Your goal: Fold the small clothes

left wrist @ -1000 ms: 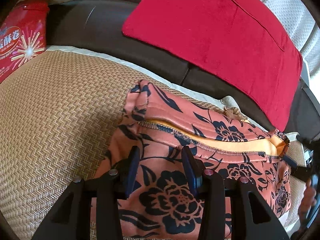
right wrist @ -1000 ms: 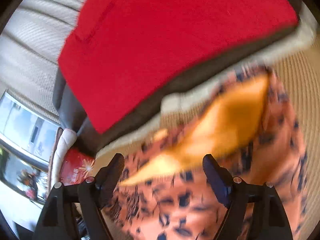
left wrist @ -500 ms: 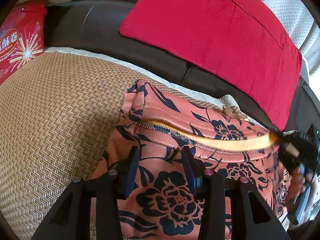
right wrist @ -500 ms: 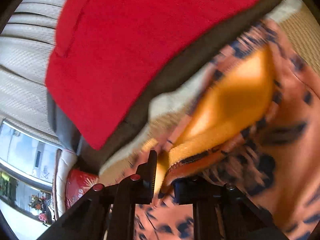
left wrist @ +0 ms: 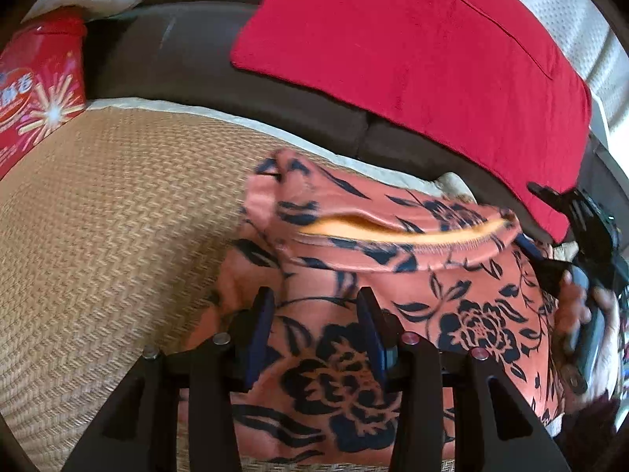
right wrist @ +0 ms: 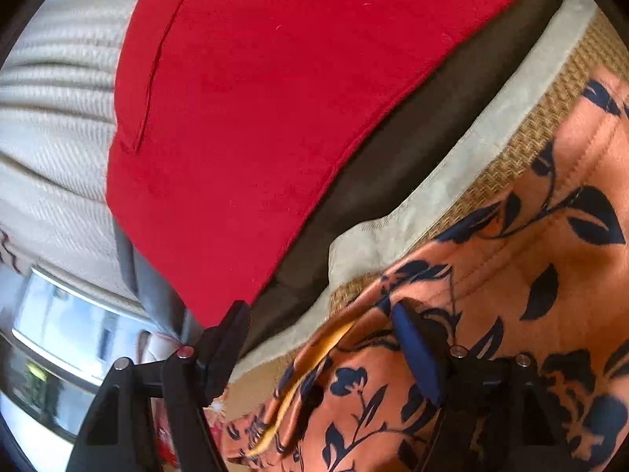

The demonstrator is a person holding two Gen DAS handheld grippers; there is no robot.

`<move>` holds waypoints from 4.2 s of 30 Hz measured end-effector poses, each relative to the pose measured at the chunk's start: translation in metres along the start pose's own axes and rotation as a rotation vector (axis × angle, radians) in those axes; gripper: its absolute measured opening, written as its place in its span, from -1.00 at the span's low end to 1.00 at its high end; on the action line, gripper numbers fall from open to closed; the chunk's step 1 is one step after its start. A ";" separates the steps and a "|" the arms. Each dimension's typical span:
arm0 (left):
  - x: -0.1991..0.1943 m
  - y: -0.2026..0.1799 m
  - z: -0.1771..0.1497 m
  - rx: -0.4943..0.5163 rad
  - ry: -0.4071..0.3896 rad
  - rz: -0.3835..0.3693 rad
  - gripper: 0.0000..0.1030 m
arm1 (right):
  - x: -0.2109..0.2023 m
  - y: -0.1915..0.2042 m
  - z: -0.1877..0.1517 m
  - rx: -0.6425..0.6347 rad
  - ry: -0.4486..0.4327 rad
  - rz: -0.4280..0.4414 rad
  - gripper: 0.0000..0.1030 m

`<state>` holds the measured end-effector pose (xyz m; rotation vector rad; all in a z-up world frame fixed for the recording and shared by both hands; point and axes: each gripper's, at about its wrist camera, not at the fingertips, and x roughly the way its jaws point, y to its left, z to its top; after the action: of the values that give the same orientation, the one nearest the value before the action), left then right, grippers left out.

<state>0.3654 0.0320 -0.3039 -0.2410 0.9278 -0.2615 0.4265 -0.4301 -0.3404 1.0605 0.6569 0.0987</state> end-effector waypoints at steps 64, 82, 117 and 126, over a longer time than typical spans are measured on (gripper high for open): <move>0.014 -0.040 -0.027 0.206 0.058 0.129 0.15 | -0.151 0.025 -0.094 -0.437 0.166 -0.534 0.15; -0.028 0.010 -0.064 -0.242 0.137 -0.162 0.31 | -0.265 -0.073 -0.108 0.161 0.037 -0.215 0.27; -0.016 -0.082 -0.143 0.050 0.148 -0.013 -0.90 | -0.236 -0.040 -0.127 -0.256 -0.084 -0.563 -0.73; -0.057 -0.082 -0.146 0.081 0.025 0.053 -0.89 | -0.257 -0.051 -0.116 -0.159 -0.062 -0.455 -0.62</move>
<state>0.2050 -0.0403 -0.3195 -0.1390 0.9453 -0.2533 0.1444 -0.4635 -0.3040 0.7386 0.8048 -0.2717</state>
